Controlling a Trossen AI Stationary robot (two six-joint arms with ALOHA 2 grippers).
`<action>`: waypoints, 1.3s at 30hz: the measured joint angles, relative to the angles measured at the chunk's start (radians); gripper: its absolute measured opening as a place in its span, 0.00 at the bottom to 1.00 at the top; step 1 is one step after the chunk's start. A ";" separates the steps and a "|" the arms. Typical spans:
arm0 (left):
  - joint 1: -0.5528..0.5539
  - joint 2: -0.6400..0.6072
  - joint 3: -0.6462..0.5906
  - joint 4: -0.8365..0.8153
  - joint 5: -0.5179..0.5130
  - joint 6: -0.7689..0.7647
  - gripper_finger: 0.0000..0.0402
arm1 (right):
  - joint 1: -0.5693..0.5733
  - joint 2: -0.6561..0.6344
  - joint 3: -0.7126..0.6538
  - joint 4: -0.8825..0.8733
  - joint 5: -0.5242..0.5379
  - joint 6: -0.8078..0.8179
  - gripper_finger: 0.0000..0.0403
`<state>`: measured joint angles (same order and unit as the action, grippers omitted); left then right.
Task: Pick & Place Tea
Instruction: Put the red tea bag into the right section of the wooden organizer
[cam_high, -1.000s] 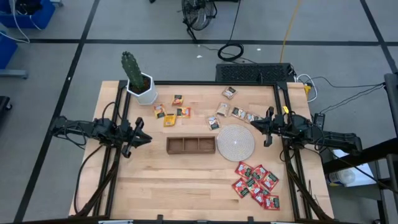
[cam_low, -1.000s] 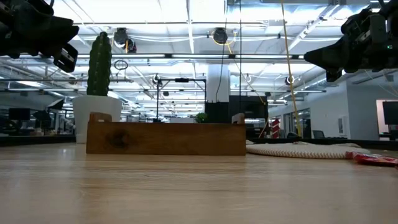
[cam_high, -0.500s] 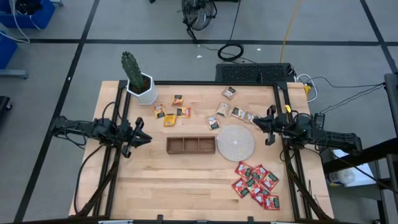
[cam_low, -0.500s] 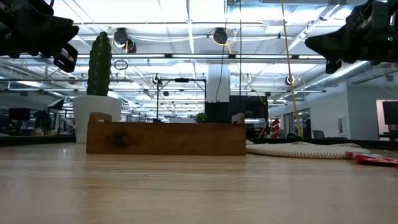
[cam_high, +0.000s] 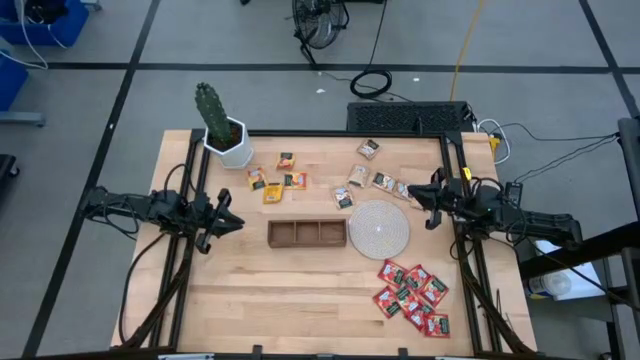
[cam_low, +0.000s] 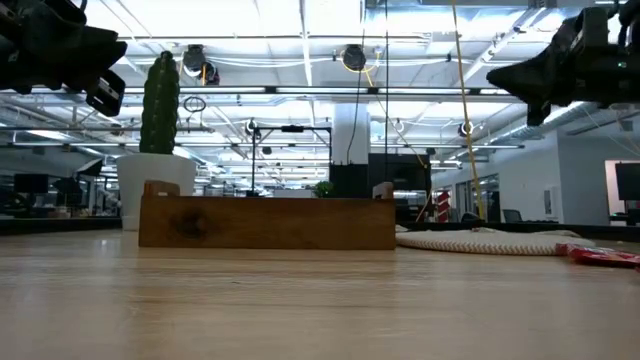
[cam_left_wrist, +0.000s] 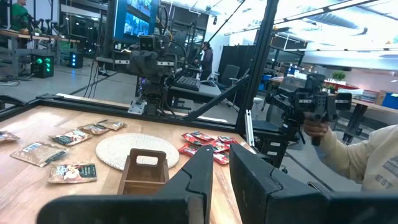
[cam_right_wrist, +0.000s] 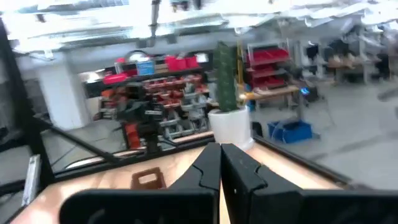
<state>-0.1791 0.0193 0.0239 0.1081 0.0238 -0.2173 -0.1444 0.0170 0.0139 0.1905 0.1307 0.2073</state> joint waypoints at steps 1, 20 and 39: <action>0.000 0.000 0.000 0.000 0.000 0.000 0.14 | 0.001 0.000 0.000 -0.019 -0.013 0.051 0.00; 0.000 0.000 0.000 0.000 0.000 0.000 0.14 | 0.069 0.290 0.157 -0.151 -0.382 0.255 0.48; 0.000 0.000 0.000 0.000 0.000 0.000 0.14 | 0.461 1.047 0.642 -0.854 -0.536 0.761 0.55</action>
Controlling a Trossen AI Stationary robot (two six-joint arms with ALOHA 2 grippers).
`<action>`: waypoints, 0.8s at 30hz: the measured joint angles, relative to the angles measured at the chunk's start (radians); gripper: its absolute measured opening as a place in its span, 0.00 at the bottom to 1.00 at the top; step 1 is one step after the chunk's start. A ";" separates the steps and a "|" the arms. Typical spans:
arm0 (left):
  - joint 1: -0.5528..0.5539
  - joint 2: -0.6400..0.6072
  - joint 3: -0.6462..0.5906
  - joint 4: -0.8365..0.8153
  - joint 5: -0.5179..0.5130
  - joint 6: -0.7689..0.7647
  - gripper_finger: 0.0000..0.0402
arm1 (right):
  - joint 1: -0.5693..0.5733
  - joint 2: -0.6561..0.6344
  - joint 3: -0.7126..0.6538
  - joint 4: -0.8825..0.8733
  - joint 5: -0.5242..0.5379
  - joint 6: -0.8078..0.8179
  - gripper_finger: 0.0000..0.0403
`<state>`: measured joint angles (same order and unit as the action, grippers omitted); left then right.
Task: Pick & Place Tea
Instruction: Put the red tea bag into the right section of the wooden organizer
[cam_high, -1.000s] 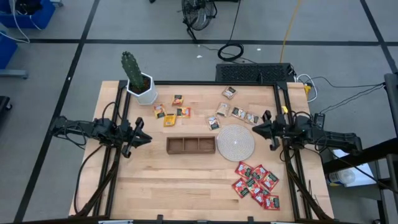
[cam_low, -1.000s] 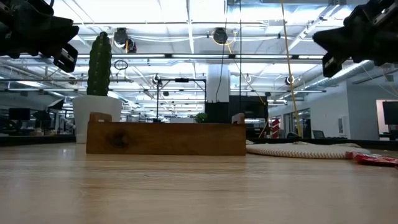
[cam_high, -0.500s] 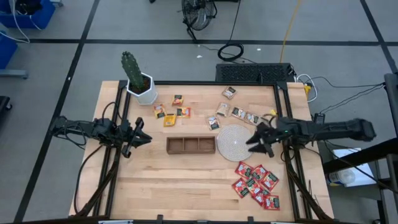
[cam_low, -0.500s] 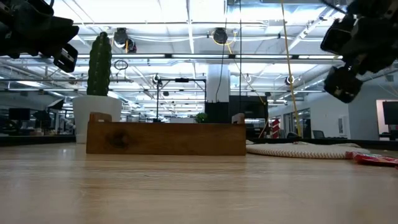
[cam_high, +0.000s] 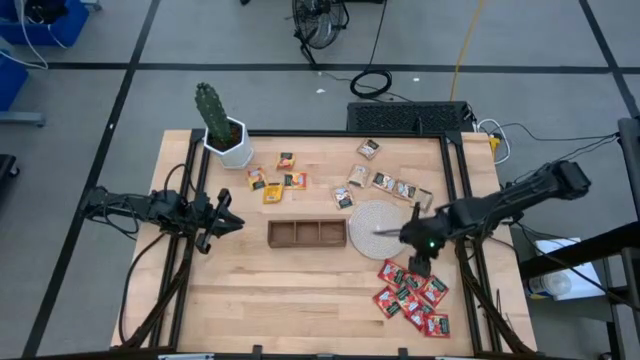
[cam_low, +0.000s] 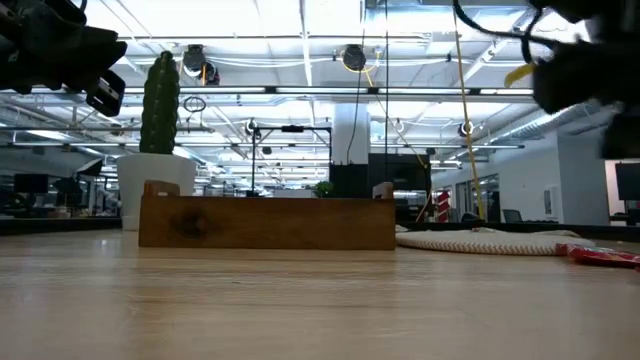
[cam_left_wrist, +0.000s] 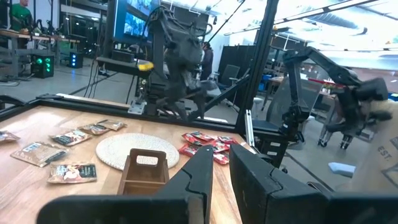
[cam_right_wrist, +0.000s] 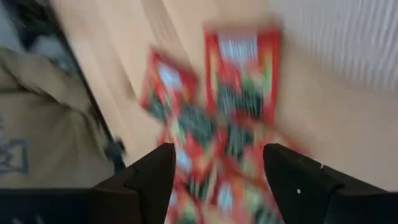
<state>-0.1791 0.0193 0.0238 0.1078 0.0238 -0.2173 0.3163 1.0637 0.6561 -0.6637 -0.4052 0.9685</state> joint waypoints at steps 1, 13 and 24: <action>0.000 0.000 0.000 0.000 0.000 0.000 0.14 | 0.022 0.009 0.000 -0.052 -0.009 0.034 0.55; 0.000 0.000 0.000 -0.001 0.000 0.000 0.14 | 0.136 0.000 -0.107 -0.028 0.122 0.187 0.53; 0.000 0.000 0.000 0.000 0.000 0.000 0.14 | 0.144 -0.002 -0.269 0.306 0.138 0.237 0.53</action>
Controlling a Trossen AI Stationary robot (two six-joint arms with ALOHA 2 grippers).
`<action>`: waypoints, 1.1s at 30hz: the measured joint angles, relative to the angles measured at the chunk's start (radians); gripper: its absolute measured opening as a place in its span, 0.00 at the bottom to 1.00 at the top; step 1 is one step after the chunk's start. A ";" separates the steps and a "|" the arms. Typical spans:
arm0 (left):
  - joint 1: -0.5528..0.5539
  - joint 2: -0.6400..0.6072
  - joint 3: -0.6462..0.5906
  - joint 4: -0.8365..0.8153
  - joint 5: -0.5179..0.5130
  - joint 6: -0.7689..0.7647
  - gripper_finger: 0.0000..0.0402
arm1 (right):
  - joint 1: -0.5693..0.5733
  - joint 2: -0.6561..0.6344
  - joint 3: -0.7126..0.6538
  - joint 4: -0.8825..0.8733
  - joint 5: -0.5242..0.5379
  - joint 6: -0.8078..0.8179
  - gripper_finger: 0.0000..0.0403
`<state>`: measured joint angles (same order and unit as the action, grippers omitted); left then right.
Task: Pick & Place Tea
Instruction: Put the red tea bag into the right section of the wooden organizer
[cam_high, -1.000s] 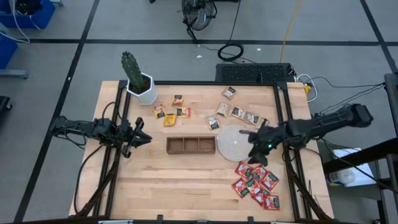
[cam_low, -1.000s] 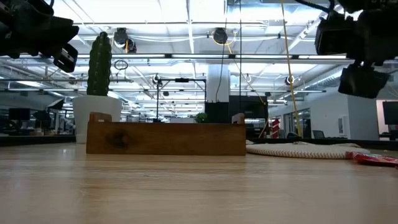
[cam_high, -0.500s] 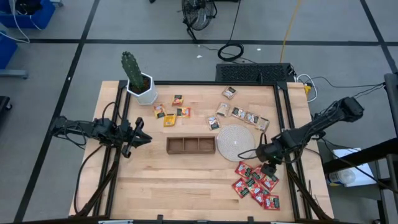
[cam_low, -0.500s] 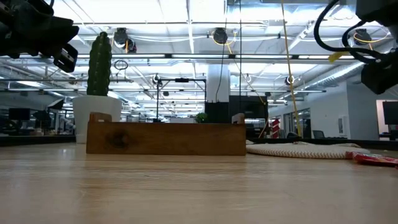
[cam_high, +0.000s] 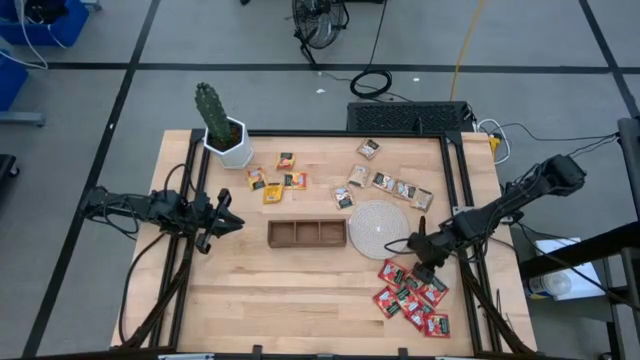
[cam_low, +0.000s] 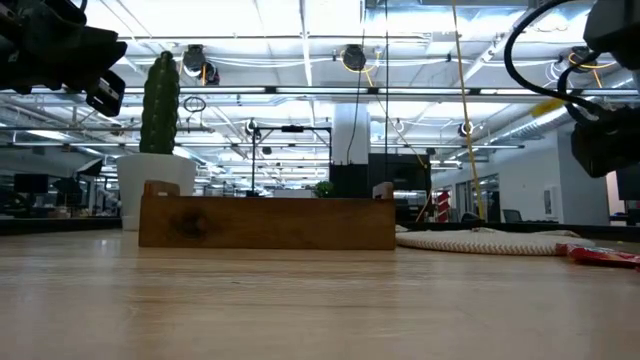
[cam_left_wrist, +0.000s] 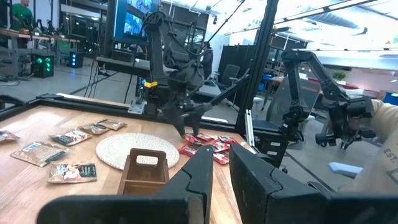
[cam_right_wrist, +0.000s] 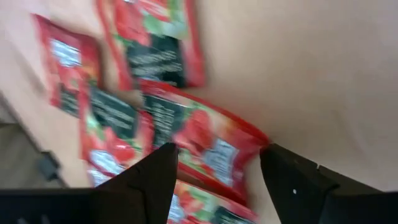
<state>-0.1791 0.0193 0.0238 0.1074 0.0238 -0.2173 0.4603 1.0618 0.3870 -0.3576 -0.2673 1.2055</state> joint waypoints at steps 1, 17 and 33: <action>0.000 0.000 0.000 0.000 0.000 0.000 0.14 | 0.000 0.000 -0.010 0.018 -0.002 0.009 0.53; 0.000 0.000 0.000 0.000 0.000 0.000 0.14 | 0.000 0.001 -0.027 0.025 -0.030 0.023 0.44; 0.000 0.000 0.000 0.000 0.000 0.000 0.14 | 0.000 0.003 -0.029 0.022 -0.052 0.001 0.16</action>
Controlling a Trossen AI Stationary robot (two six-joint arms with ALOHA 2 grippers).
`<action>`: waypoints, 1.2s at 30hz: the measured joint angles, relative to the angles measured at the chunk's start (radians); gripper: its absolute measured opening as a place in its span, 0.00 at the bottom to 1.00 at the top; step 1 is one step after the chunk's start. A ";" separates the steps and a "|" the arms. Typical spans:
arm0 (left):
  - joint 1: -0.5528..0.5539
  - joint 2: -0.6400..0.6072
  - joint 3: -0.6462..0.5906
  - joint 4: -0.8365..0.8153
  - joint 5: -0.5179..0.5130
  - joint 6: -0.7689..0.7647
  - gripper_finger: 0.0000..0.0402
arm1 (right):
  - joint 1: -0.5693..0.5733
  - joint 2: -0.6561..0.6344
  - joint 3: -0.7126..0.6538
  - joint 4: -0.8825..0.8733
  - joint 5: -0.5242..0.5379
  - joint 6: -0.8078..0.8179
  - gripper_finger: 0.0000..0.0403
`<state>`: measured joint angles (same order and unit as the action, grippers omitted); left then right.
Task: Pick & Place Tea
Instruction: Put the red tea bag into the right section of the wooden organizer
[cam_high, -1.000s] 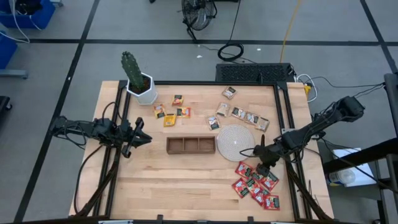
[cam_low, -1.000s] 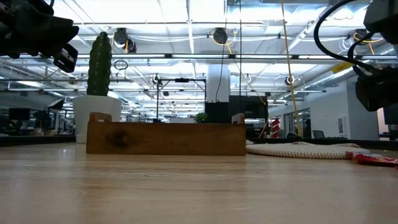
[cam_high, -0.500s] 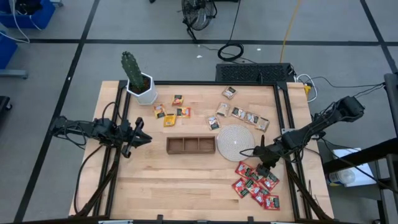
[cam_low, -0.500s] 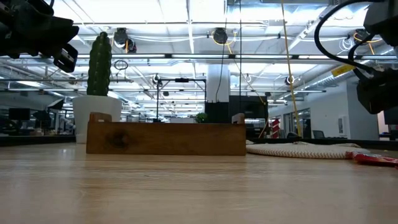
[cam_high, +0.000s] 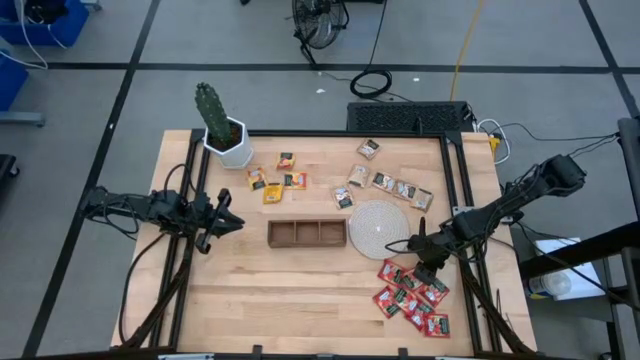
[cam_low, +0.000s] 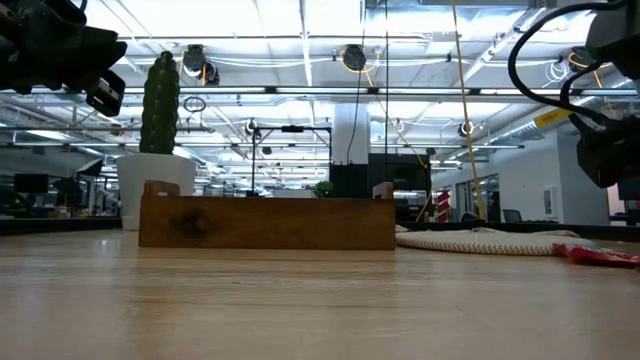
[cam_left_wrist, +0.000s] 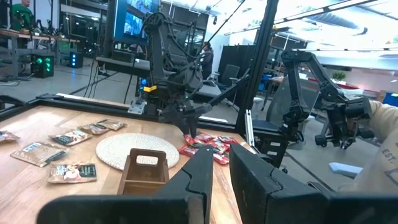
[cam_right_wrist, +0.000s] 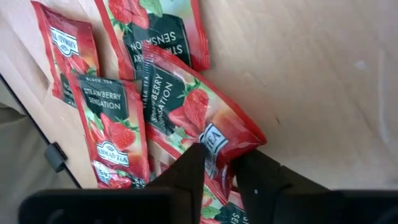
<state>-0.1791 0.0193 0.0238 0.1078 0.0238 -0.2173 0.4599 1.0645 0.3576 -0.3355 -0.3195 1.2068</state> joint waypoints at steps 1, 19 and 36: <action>0.000 0.000 0.000 0.000 0.000 0.000 0.14 | 0.000 -0.001 0.000 0.000 0.000 -0.004 0.14; 0.000 0.000 0.000 0.000 0.000 0.000 0.14 | 0.000 -0.163 -0.002 -0.001 -0.014 -0.011 0.01; 0.000 0.000 0.000 0.000 0.000 0.000 0.14 | 0.000 -0.213 0.000 0.006 0.108 -0.064 0.01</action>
<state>-0.1791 0.0193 0.0238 0.1078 0.0238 -0.2173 0.4603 0.8511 0.3573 -0.3291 -0.2119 1.1431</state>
